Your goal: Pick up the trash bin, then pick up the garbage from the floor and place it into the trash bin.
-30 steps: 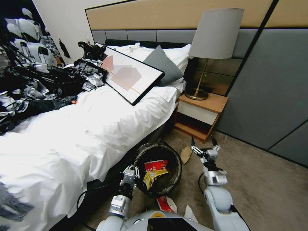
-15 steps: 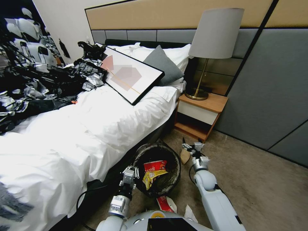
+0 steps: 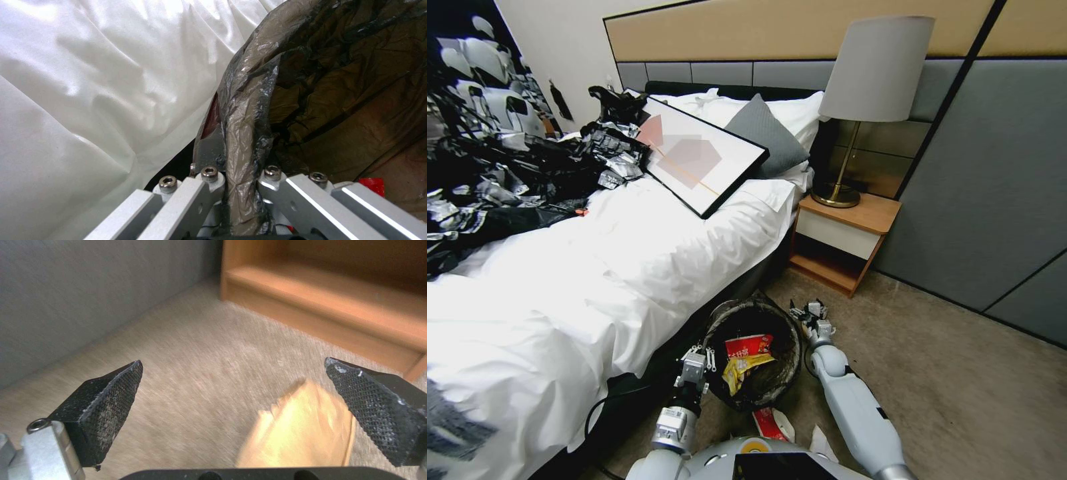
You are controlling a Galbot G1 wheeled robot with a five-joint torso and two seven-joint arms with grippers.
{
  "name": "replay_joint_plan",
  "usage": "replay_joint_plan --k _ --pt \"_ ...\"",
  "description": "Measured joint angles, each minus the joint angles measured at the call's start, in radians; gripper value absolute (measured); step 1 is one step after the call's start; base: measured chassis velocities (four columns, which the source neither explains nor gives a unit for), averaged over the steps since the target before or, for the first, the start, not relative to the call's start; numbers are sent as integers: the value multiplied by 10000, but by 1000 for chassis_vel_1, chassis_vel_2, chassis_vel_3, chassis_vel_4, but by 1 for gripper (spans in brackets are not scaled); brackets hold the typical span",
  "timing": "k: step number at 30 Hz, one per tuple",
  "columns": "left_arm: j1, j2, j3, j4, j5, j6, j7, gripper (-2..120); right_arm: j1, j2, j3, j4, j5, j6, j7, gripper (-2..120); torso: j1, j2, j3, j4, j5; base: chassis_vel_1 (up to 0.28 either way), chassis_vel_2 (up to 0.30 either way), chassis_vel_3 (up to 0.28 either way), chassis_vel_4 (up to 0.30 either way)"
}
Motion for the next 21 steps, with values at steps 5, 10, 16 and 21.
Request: replay_joint_plan --k 5,10,16,21 --pt "-7 -20 0 39 0 0 0 1 345 89 135 -1027 -185 412 -207 100 0 0 0 -1 1 0 0 0 0" --pt "-12 -34 6 57 0 -1 0 1 649 186 254 -1778 -325 620 -306 100 0 0 0 0 2 0 0 0 0" --pt "15 -40 -41 60 5 -20 0 1 1298 311 505 -3190 -559 966 -426 100 0 0 0 1 0 0 0 0 0" --pt "16 -44 -20 59 29 -29 0 1 1457 377 633 -3638 -641 1032 -502 100 0 0 -1 0 1 0 0 0 0"
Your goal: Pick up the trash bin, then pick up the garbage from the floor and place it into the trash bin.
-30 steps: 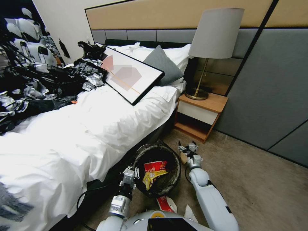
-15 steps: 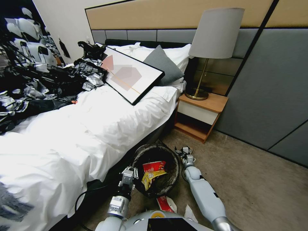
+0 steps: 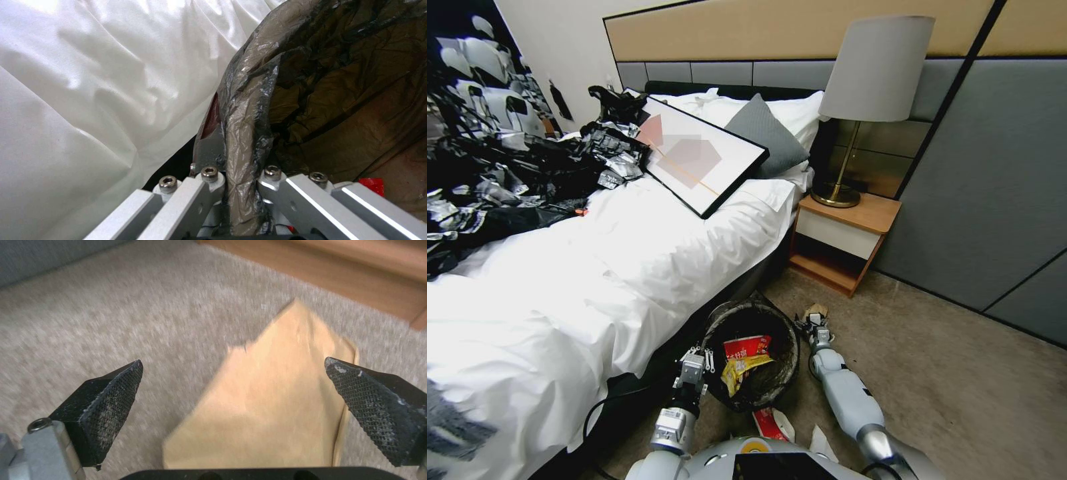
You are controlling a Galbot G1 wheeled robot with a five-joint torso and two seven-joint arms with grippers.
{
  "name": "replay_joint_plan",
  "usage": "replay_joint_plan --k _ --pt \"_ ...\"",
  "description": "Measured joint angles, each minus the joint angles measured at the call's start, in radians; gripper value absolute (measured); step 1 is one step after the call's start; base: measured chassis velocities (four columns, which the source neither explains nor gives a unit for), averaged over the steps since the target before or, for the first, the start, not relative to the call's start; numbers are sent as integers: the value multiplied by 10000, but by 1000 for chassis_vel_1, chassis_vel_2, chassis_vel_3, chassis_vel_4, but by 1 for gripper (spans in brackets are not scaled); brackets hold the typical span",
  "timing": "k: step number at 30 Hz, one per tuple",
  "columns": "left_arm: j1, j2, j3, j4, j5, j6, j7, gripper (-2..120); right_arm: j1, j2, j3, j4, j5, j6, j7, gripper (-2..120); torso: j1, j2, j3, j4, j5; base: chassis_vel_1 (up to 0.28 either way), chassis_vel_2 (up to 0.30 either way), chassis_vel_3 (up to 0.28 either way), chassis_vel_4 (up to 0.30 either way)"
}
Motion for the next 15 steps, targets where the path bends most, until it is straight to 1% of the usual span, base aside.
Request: replay_joint_plan --k 5,10,11,12,13,14,15 --pt "8 8 9 -17 7 -10 0 1 108 123 157 -453 -128 167 -87 96 1 -1 0 0 1 0 0 0 0" --pt "15 15 6 -25 8 -25 0 1 5 131 210 -456 -142 238 -233 84 0 0 0 -2 0 0 0 0 0" --pt "15 15 6 -25 8 -25 0 1 5 131 210 -456 -142 238 -233 84 0 0 0 -2 0 0 0 0 0" --pt "14 13 24 -25 14 -26 0 1 -10 127 217 -421 -142 251 -248 78 0 0 0 0 -1 0 0 0 0" --pt "13 11 34 -25 17 -27 0 1 -20 125 218 -406 -142 254 -253 76 0 0 0 1 0 0 0 0 0" --pt "8 9 41 -25 21 -29 0 1 -39 115 221 -380 -143 272 -265 68 0 0 0 1 1 0 0 0 0" --pt "8 9 41 -25 21 -29 0 1 -39 115 221 -380 -143 272 -265 68 0 0 0 1 1 0 0 0 0"
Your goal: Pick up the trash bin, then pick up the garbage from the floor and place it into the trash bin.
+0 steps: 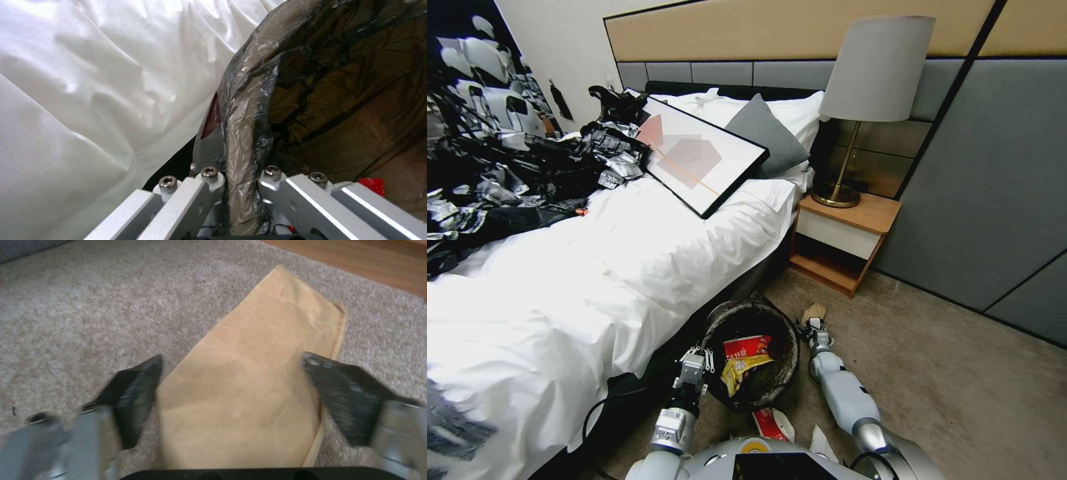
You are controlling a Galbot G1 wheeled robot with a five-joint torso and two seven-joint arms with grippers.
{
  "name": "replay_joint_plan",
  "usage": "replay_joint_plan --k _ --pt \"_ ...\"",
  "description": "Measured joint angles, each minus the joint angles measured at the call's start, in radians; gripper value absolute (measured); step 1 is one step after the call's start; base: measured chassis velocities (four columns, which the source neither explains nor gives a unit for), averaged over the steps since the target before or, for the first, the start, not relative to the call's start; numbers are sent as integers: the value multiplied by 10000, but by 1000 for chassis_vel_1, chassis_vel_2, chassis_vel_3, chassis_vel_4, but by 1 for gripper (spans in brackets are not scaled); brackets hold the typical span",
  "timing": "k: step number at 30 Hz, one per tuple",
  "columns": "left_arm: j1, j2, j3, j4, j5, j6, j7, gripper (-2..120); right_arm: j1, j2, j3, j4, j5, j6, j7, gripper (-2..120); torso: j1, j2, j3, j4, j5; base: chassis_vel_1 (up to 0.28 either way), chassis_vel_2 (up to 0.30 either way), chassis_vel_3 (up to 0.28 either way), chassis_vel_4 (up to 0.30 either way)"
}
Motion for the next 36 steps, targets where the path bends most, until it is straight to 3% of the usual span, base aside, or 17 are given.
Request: replay_joint_plan --k 3,4,16,17,36 --pt "-3 0 -6 0 2 -1 0 1 -19 -16 7 19 2 24 -12 57 0 0 0 0 -1 0 0 0 0" --pt "-3 0 -9 0 3 -2 0 1 -24 -22 10 19 3 42 -21 48 0 0 0 -1 -1 0 0 0 0" --pt "-1 13 2 1 17 -8 0 1 -67 -54 21 44 10 117 -94 11 0 0 0 0 -1 0 0 0 0" --pt "4 19 7 0 24 -12 0 1 -92 -70 21 71 10 131 -100 3 0 -1 0 -1 -1 0 0 0 0" --pt "16 55 42 -47 51 -32 1 1 -518 -207 57 640 56 289 -24 0 0 0 0 0 0 0 0 0 0"
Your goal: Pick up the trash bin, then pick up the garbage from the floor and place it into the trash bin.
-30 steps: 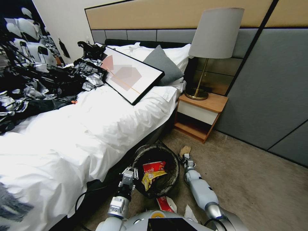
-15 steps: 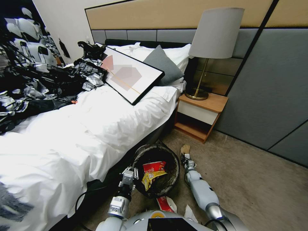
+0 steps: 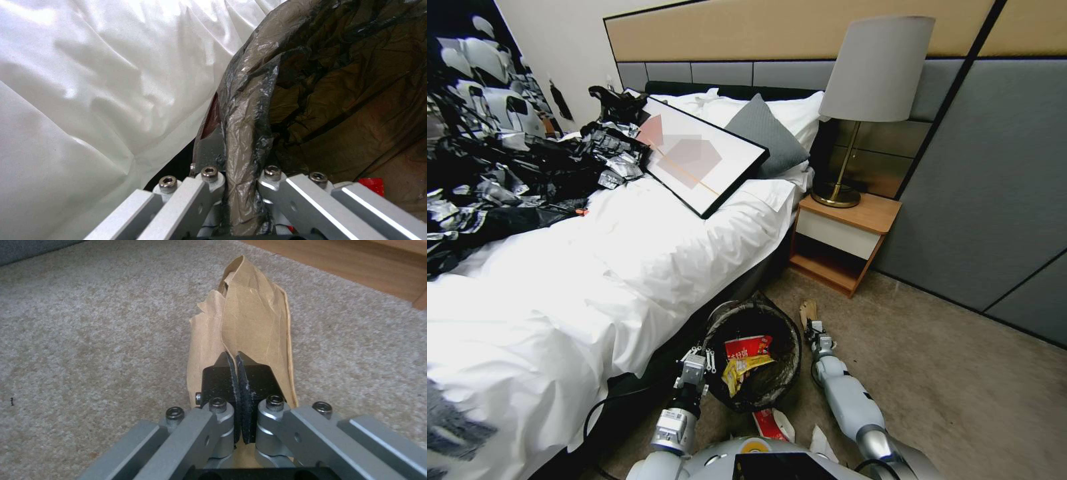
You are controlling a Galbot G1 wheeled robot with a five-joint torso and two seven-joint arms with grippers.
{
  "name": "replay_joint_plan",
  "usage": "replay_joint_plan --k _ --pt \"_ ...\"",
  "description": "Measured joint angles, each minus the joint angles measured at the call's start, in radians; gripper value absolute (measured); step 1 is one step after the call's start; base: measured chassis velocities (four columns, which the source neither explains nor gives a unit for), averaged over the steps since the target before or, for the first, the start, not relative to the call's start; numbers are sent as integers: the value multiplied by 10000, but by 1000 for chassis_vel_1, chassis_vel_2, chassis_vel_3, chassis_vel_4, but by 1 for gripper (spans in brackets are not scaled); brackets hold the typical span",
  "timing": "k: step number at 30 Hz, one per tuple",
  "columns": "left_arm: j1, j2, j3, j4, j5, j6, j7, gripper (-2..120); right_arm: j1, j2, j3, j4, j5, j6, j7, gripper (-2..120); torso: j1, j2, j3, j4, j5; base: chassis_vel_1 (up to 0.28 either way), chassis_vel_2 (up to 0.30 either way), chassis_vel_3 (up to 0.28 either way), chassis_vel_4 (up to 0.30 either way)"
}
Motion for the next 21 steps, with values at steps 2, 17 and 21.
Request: replay_joint_plan --k 2,17,21 --pt "-2 -2 5 -5 0 0 2 1 -464 -83 -1 1085 183 7 81 0 -1 0 0 -4 1 0 0 0 0" --pt "-48 -11 69 -17 0 0 9 1 -3025 -570 554 8492 540 342 117 0 -1 0 -1 -1 -1 0 0 0 0" --pt "-57 -17 120 -10 1 5 11 1 -3875 -706 601 10616 825 747 -552 0 -1 0 -1 -2 -3 0 0 0 0"
